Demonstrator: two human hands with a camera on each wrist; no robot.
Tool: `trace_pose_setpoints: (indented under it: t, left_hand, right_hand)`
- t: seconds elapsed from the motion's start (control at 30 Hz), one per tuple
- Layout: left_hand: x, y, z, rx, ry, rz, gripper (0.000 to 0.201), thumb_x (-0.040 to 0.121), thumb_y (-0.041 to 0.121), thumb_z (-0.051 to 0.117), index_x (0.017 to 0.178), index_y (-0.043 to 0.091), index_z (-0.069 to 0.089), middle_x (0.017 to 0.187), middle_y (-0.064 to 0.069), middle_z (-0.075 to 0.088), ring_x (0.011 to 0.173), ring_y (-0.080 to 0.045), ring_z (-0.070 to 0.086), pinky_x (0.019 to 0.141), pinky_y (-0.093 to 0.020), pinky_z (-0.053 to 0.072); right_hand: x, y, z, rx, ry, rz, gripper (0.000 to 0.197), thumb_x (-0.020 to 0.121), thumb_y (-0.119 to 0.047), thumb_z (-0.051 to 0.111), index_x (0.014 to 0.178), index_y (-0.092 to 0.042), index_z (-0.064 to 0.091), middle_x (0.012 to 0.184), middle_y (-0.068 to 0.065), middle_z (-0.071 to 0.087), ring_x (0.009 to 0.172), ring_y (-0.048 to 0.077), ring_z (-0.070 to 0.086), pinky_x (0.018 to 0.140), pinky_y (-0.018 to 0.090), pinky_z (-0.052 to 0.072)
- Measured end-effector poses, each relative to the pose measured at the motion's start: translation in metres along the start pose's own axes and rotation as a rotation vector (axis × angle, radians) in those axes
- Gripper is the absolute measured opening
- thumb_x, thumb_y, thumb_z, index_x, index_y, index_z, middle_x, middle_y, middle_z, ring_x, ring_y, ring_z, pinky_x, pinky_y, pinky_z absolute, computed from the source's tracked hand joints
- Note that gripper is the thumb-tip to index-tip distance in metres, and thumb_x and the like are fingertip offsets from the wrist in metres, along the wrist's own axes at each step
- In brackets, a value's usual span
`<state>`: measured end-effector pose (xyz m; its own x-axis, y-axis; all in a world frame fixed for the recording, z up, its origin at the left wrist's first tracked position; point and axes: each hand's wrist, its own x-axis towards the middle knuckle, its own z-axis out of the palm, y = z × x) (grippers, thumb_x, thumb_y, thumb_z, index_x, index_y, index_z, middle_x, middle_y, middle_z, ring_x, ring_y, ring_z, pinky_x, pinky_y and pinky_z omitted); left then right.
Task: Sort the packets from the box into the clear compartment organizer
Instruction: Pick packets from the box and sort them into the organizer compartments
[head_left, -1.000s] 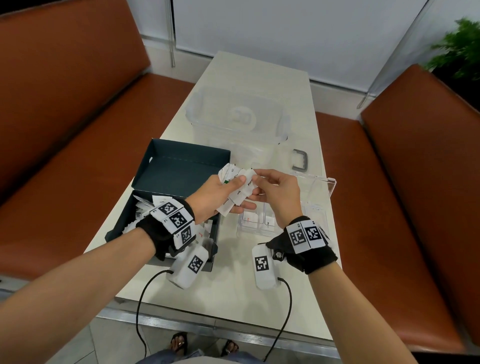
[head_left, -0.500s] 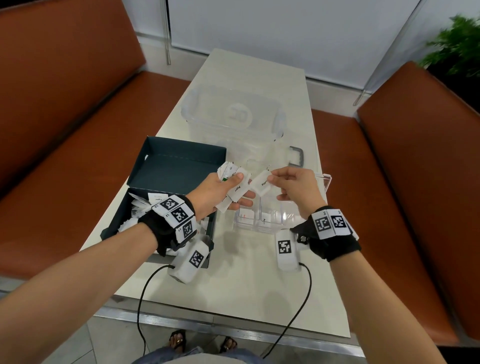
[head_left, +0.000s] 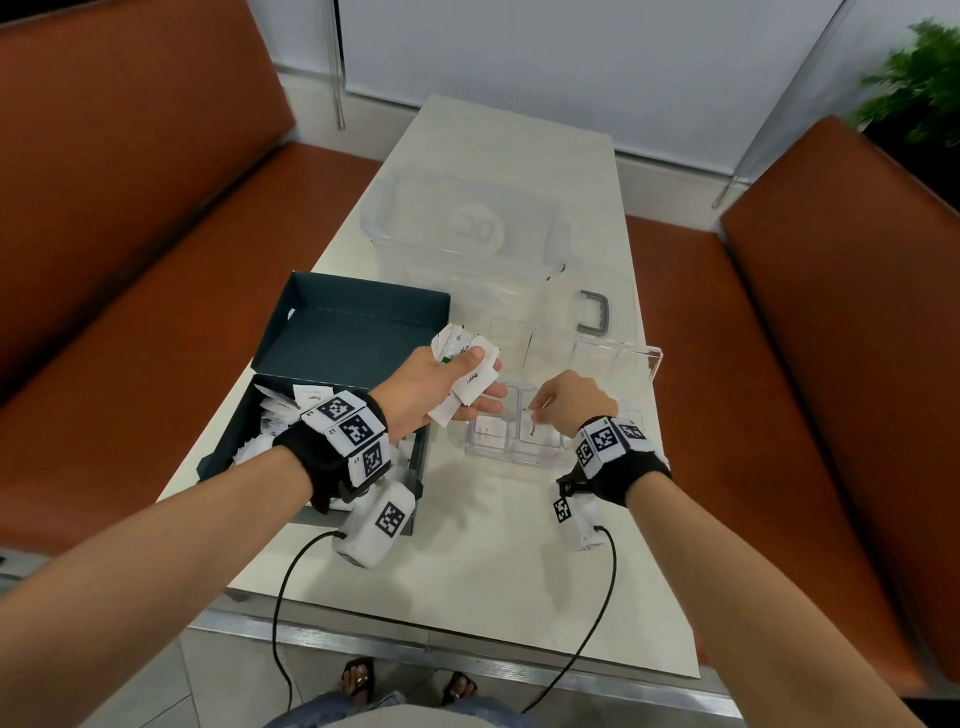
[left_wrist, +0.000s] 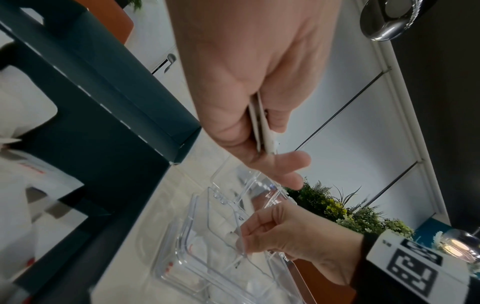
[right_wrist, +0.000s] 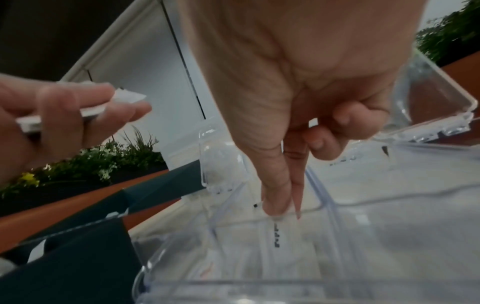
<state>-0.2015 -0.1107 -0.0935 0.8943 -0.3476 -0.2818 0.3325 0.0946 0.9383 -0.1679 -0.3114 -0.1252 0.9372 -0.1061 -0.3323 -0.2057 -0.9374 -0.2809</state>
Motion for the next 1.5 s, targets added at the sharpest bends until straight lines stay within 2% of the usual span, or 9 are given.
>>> trace_pose_setpoints:
  t: [0.23,0.4,0.6,0.83,1.1,1.23,1.33,1.4,1.5]
  left_hand:
    - [0.000,-0.002,-0.003,-0.015,0.014,-0.010,0.033,0.102,0.033,0.046,0.115,0.009,0.064,0.101,-0.012,0.075,0.085,-0.025,0.074,0.058,-0.021,0.055]
    - [0.001,-0.002,-0.004,-0.028,0.013,-0.009,0.034,0.102,0.033,0.046,0.116,0.008,0.063,0.102,-0.014,0.074,0.083,-0.023,0.074,0.057,-0.021,0.055]
    - [0.002,-0.003,-0.003,-0.017,0.008,-0.015,0.032,0.102,0.033,0.045,0.114,0.011,0.064,0.101,-0.012,0.075,0.082,-0.021,0.074,0.058,-0.021,0.056]
    - [0.003,-0.002,-0.001,-0.010,0.005,-0.011,0.033,0.102,0.033,0.045,0.118,0.009,0.063,0.102,-0.013,0.074,0.086,-0.024,0.074,0.063,-0.023,0.058]
    - [0.002,-0.001,0.001,-0.008,-0.002,-0.015,0.038,0.102,0.034,0.044,0.122,0.006,0.061,0.104,-0.014,0.074,0.085,-0.023,0.074,0.065,-0.024,0.057]
    - [0.000,0.003,0.002,-0.032,-0.014,-0.053,0.044,0.101,0.042,0.043,0.123,0.008,0.060,0.105,-0.013,0.074,0.087,-0.023,0.073,0.064,-0.022,0.057]
    - [0.001,0.004,0.003,-0.055,-0.010,-0.117,0.047,0.102,0.046,0.037,0.119,0.011,0.063,0.104,-0.010,0.074,0.089,-0.022,0.074,0.064,-0.020,0.057]
    - [0.001,0.005,0.006,-0.092,-0.003,-0.154,0.045,0.103,0.045,0.035,0.113,0.012,0.065,0.102,-0.011,0.075,0.089,-0.024,0.074,0.061,-0.020,0.056]
    - [0.000,0.007,0.009,-0.187,0.032,-0.177,0.032,0.102,0.037,0.039,0.105,0.015,0.062,0.089,-0.009,0.076,0.078,-0.025,0.075,0.056,-0.024,0.057]
  right_hand:
    - [0.001,-0.005,0.017,-0.290,0.008,-0.037,0.025,0.085,-0.029,0.067,0.111,-0.026,0.067,0.107,0.000,0.068,0.099,0.023,0.064,0.079,0.029,0.045]
    - [0.001,0.000,0.023,-0.387,-0.022,-0.098,0.035,0.088,-0.031,0.064,0.123,-0.034,0.060,0.117,-0.004,0.066,0.110,0.022,0.061,0.094,0.035,0.047]
    - [0.003,0.001,0.021,-0.375,-0.061,-0.123,0.036,0.089,-0.031,0.062,0.124,-0.038,0.058,0.119,-0.007,0.065,0.111,0.019,0.061,0.090,0.033,0.048]
    - [0.004,0.004,0.017,-0.442,-0.065,-0.152,0.040,0.087,-0.019,0.061,0.121,-0.040,0.059,0.113,-0.010,0.066,0.103,0.018,0.063,0.081,0.028,0.048]
    - [0.001,0.003,0.017,-0.418,-0.071,-0.163,0.036,0.087,-0.035,0.065,0.123,-0.037,0.060,0.116,-0.007,0.065,0.106,0.019,0.063,0.087,0.032,0.050]
    - [-0.011,0.002,0.000,-0.210,0.105,-0.179,0.030,0.089,-0.034,0.061,0.119,-0.037,0.062,0.112,-0.011,0.067,0.102,0.015,0.063,0.082,0.030,0.050]
    - [-0.027,-0.012,-0.017,0.337,0.315,-0.232,0.020,0.089,-0.037,0.060,0.107,-0.034,0.068,0.094,-0.012,0.071,0.090,0.008,0.063,0.076,0.028,0.048]
    - [-0.037,-0.026,-0.024,0.608,0.303,-0.286,0.023,0.085,-0.040,0.065,0.105,-0.031,0.068,0.087,-0.010,0.070,0.086,0.005,0.064,0.077,0.025,0.048]
    - [-0.046,-0.038,-0.022,0.620,0.158,-0.316,0.042,0.076,-0.043,0.075,0.114,-0.028,0.062,0.088,-0.008,0.066,0.081,0.004,0.062,0.069,0.019,0.046]
